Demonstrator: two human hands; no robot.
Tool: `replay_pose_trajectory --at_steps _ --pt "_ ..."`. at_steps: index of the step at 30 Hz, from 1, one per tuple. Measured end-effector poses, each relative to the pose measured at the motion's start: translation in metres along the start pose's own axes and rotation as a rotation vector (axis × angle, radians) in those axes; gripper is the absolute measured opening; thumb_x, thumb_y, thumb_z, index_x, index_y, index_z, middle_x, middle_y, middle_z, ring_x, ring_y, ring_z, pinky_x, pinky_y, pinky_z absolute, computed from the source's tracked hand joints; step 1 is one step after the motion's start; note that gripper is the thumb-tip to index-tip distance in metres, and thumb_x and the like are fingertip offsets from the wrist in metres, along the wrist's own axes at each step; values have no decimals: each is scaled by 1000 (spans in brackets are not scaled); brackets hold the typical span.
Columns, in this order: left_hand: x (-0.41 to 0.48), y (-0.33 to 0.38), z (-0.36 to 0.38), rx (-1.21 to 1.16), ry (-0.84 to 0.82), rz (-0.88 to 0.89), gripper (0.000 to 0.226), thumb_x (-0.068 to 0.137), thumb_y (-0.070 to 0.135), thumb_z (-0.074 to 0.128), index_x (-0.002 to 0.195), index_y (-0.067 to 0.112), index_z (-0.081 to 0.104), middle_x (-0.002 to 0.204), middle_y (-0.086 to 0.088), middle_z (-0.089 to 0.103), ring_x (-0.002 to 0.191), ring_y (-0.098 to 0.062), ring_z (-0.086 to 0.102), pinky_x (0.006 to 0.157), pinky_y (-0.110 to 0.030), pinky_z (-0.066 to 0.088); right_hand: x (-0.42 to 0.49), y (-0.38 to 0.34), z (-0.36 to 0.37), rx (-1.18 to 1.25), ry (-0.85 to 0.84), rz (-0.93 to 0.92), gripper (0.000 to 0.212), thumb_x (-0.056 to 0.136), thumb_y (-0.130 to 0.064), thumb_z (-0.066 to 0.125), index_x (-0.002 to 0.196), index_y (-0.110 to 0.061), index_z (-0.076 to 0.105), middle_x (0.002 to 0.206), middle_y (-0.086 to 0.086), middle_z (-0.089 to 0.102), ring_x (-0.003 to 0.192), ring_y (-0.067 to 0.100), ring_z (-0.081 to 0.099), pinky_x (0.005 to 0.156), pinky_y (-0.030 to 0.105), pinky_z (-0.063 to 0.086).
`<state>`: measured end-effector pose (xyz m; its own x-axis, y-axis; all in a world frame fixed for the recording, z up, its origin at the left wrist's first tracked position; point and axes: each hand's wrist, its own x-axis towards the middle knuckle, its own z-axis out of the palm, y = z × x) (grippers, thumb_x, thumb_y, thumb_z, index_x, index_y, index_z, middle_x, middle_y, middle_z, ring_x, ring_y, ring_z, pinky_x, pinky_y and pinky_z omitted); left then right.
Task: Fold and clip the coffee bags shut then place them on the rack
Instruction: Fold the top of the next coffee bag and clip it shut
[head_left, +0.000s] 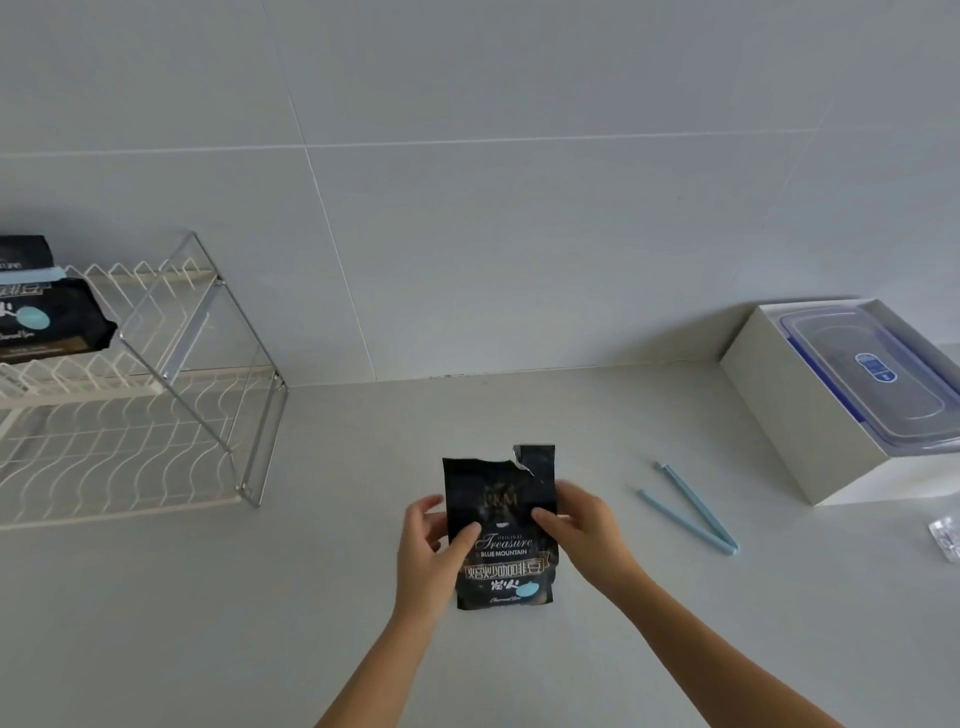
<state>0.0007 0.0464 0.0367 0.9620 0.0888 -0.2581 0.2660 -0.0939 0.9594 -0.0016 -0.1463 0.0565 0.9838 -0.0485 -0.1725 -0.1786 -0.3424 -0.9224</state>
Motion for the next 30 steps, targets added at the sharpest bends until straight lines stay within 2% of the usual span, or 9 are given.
replay_pose_trajectory --at_steps 2,4,8,11,17,21,25,28,30 --pt "1 1 -4 11 81 56 46 79 7 70 116 18 43 94 -4 68 90 -16 65 84 -34 50 -3 2 0 -14 67 -53 51 84 -13 67 124 -31 42 94 -7 72 91 7 67 81 23 52" --pt "0 3 -5 67 98 157 48 80 4 68 113 22 40 91 -1 69 89 -12 64 87 -30 46 -7 2 2 -115 87 -111 66 82 -15 69 131 -34 29 99 -11 70 95 5 63 84 19 49" --pt "1 6 -3 271 78 406 54 79 5 67 99 44 35 94 11 64 91 -5 60 81 -15 45 -10 1 6 -209 69 -186 46 86 -13 62 108 -43 36 111 -7 65 99 12 62 87 34 55" --pt "4 5 -6 420 -21 481 53 80 11 67 104 50 40 106 17 56 97 -3 55 78 -15 47 -8 0 4 -219 44 -244 44 86 -7 61 114 -40 50 114 -14 62 101 4 59 87 27 54" --pt "10 4 -13 491 -134 454 48 80 16 70 122 33 54 98 11 58 85 -7 56 70 -13 47 -4 3 -1 -305 11 -274 37 83 -12 67 115 -32 64 95 -17 63 88 8 59 77 23 53" --pt "8 5 -15 453 -85 461 32 74 12 76 101 28 70 84 14 62 81 -2 57 65 -11 43 -2 4 -6 -360 50 -321 28 79 -14 72 100 -32 72 80 -28 58 82 0 54 70 21 45" --pt "5 3 -13 438 -36 431 18 73 10 77 79 27 74 75 7 57 75 -6 58 67 -18 48 -2 5 -4 -318 40 -290 21 79 -13 72 87 -33 75 82 -22 62 86 5 56 72 31 51" --pt "5 3 -14 471 -7 453 11 73 13 78 75 24 74 81 9 53 86 -5 52 76 -14 42 -2 8 -8 -247 64 -232 18 76 -15 75 81 -31 76 89 -10 60 88 8 57 74 29 51" --pt "5 4 -15 477 -50 460 10 73 14 77 73 23 73 88 12 57 95 -3 50 82 -14 40 -2 10 -12 -250 56 -231 13 76 -16 75 79 -29 76 97 -13 59 97 6 55 79 22 48"
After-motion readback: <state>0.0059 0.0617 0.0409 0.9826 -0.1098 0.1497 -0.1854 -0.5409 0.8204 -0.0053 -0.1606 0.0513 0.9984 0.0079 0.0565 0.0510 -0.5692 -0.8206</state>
